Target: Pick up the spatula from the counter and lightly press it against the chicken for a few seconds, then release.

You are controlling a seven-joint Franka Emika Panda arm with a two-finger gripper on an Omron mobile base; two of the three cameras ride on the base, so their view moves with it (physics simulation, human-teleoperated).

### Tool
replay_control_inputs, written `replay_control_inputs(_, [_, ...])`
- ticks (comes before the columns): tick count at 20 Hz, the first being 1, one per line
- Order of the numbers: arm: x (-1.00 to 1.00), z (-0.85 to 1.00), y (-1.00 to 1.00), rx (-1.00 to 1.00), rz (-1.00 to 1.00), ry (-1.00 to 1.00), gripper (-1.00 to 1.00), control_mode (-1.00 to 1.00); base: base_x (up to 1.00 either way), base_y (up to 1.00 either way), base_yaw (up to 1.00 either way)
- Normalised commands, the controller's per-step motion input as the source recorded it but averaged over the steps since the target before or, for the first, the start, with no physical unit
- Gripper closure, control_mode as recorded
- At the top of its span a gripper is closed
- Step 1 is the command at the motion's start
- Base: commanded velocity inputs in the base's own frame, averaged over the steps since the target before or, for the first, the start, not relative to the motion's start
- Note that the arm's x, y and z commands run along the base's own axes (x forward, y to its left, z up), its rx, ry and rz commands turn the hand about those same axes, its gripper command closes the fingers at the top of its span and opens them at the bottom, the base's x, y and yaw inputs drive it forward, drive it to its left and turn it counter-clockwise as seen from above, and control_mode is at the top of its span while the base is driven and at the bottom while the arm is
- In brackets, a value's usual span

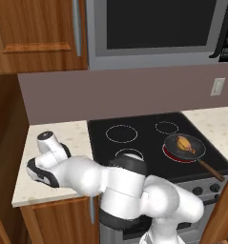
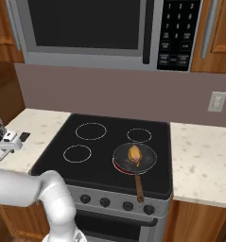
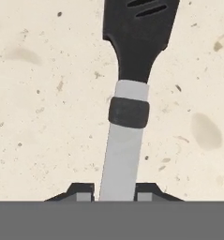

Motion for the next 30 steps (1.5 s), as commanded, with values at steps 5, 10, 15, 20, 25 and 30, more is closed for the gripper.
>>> replay_control_inputs(5, [0.0,-0.04,-0.05,-0.02,0.0,0.0,1.0,-1.0,0.0,0.0,0.0])
replay_control_inputs(10, [0.0,0.06,-0.17,0.0,0.0,0.0,1.0,-1.0,0.0,0.0,0.0])
replay_control_inputs(15, [-0.01,0.36,-0.28,0.0,0.0,0.0,1.0,-1.0,0.0,0.0,0.0])
replay_control_inputs(20, [-0.12,0.47,-0.43,0.0,0.02,0.0,1.0,-1.0,0.0,0.0,0.0])
replay_control_inputs(25, [-0.16,0.46,-0.56,0.0,0.04,0.0,1.0,-1.0,0.0,0.0,0.0])
replay_control_inputs(30, [-0.14,0.36,-0.73,0.0,0.04,-0.02,1.0,-1.0,0.0,0.0,0.0])
